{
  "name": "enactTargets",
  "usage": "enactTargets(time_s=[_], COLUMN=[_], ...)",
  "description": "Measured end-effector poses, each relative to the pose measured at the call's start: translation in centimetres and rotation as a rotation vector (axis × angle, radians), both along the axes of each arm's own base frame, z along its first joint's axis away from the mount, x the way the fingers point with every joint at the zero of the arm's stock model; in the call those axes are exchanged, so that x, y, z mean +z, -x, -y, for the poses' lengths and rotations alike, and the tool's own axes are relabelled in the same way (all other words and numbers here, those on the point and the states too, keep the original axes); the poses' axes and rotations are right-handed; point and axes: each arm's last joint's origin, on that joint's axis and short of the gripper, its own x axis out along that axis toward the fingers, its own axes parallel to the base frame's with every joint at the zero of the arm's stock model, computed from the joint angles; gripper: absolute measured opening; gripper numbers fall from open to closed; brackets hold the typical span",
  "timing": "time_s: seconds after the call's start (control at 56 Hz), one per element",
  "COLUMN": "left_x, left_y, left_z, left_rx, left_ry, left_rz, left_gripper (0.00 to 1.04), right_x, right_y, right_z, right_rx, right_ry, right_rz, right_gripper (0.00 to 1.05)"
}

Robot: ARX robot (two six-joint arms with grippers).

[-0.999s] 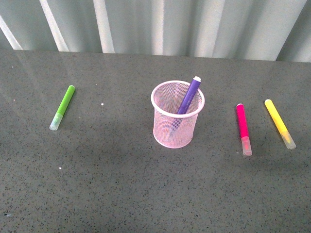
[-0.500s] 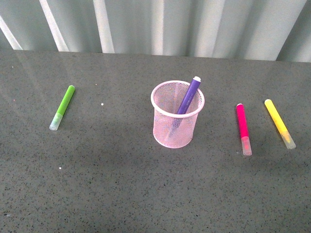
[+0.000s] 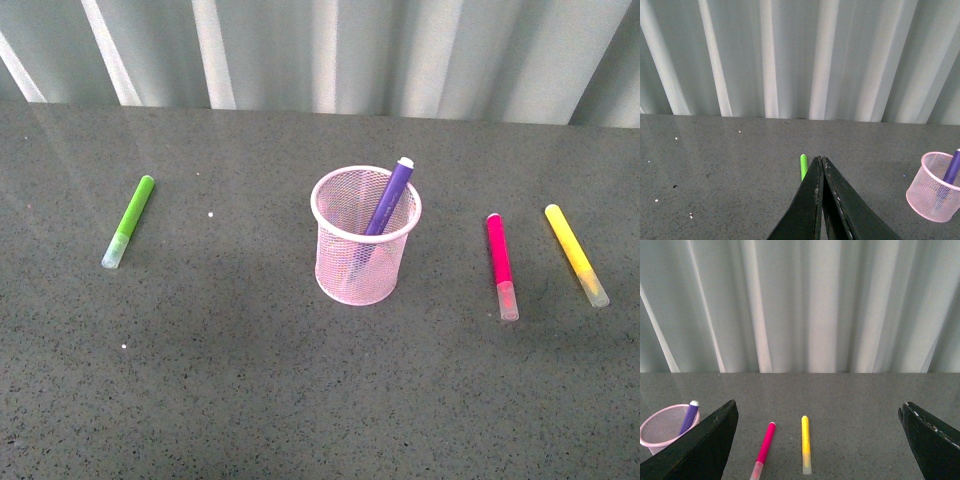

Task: Insert purple and pink pens into pink cup

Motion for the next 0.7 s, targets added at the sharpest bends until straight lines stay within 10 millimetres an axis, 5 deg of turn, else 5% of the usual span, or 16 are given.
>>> enactTargets(time_s=[0.196,0.696], left_x=[0.00,0.00], left_y=[0.00,0.00], left_z=[0.00,0.00], left_rx=[0.000,0.000], left_ry=[0.001,0.000], left_rz=[0.000,0.000], left_gripper=[0.05,0.94], right_x=[0.00,0.00], right_y=[0.00,0.00], right_z=[0.00,0.00], right_rx=[0.000,0.000], right_ry=[0.000,0.000], right_rz=[0.000,0.000], right_gripper=[0.98,0.98])
